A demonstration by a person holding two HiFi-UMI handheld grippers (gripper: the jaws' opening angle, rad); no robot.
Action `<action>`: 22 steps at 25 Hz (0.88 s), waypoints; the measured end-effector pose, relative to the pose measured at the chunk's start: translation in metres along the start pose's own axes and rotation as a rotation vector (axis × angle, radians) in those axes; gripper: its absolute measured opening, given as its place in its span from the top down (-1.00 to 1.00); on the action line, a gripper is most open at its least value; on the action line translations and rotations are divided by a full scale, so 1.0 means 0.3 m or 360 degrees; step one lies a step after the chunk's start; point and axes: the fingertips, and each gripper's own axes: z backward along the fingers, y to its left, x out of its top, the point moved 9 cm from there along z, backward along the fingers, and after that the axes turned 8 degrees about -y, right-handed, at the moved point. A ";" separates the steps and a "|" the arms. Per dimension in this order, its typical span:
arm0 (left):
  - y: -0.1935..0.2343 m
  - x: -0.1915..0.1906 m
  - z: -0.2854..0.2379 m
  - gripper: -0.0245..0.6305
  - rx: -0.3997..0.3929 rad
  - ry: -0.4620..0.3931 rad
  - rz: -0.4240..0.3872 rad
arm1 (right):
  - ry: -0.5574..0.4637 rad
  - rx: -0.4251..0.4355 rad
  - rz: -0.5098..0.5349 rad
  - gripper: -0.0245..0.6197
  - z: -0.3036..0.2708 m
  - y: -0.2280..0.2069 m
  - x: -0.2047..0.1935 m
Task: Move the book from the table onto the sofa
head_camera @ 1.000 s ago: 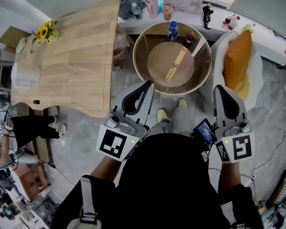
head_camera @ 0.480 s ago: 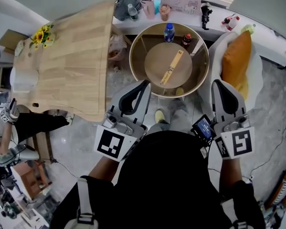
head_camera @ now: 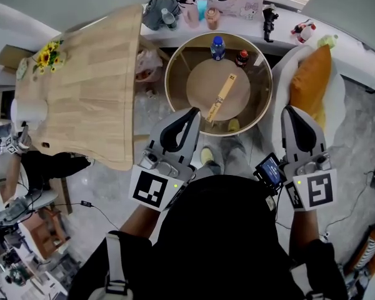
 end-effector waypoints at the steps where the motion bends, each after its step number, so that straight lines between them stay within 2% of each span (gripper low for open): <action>1: 0.003 -0.012 -0.016 0.92 0.0007 0.0015 0.0016 | 0.0006 0.0001 -0.0009 0.90 -0.013 -0.015 0.000; 5: 0.018 -0.038 -0.084 0.92 0.0017 0.0015 0.0036 | 0.0005 0.0008 -0.0013 0.90 -0.075 -0.067 0.002; 12: 0.062 -0.106 -0.158 0.92 0.0077 0.0124 0.0108 | 0.0077 0.0061 -0.0057 0.90 -0.175 -0.127 -0.042; 22: 0.113 -0.125 -0.324 0.92 0.0128 0.0212 0.0076 | 0.0142 0.0164 -0.0143 0.90 -0.325 -0.243 -0.063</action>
